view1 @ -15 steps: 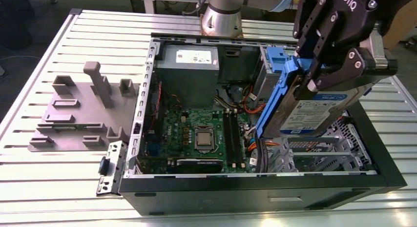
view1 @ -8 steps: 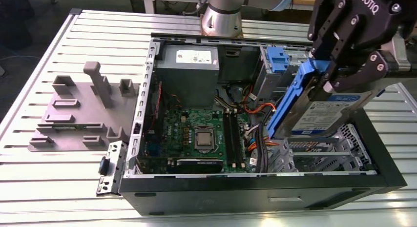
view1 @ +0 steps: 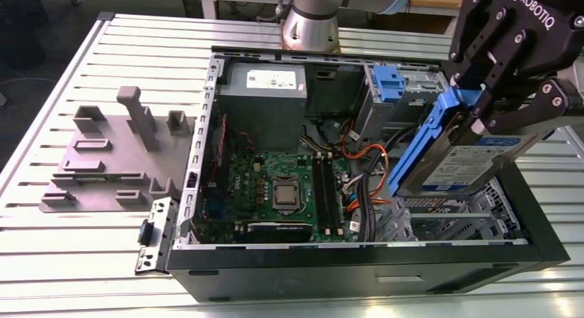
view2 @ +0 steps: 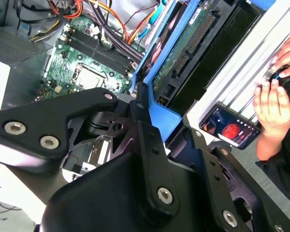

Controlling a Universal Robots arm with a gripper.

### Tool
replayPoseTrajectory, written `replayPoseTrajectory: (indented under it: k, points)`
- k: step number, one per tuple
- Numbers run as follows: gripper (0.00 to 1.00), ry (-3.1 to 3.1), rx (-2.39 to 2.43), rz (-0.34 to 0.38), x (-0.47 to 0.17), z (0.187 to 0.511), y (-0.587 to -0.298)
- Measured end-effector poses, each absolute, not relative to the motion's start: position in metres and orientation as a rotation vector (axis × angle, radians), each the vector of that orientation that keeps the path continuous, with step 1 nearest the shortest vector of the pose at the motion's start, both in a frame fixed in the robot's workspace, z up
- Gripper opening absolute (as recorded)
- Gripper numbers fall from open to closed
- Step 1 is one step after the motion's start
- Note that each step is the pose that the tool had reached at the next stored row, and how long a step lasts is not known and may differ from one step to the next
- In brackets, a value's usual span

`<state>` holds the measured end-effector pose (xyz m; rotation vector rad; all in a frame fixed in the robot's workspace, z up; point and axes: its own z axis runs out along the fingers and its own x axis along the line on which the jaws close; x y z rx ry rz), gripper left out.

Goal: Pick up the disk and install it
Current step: 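Insert the disk into the insertion slot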

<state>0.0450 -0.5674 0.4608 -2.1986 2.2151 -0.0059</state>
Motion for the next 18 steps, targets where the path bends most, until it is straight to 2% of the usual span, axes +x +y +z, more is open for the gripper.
replayPoseTrajectory:
  k: [18]
  points:
    - [0.36,2.224,-2.190,-0.006,0.072,0.447,-0.569]
